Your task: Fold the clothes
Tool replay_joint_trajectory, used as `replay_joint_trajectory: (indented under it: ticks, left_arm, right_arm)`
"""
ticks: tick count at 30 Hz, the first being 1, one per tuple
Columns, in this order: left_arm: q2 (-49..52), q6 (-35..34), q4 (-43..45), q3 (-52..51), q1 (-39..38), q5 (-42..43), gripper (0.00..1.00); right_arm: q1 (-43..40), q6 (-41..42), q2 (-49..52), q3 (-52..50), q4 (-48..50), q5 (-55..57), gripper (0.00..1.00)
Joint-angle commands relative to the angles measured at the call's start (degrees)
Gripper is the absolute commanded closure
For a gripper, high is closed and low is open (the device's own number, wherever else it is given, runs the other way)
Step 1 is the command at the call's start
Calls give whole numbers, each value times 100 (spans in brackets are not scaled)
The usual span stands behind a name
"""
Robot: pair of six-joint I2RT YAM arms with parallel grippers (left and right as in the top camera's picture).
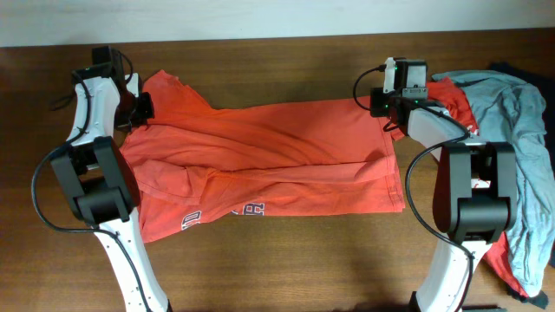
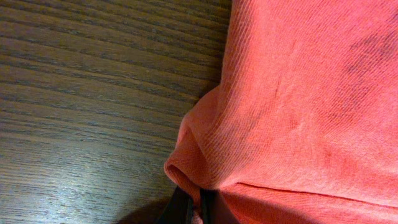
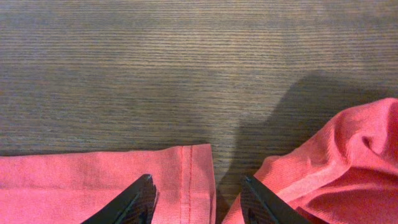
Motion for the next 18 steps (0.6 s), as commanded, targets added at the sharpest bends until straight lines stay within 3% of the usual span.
replay_joint_trajectory:
  ticks: [1, 11, 14, 18]
  left_arm:
    - [28, -76, -11, 90, 17, 39, 98]
    - [28, -79, -33, 90, 17, 42, 98]
    - [28, -79, -33, 90, 17, 44, 98]
    - [28, -79, -33, 90, 17, 44, 98]
  right_arm:
    - [11, 2, 96, 55, 116, -72, 52]
    - [13, 28, 380, 55, 422, -225, 53]
    - [13, 26, 535, 55, 494, -223, 47]
    - [11, 26, 680, 55, 531, -315, 46]
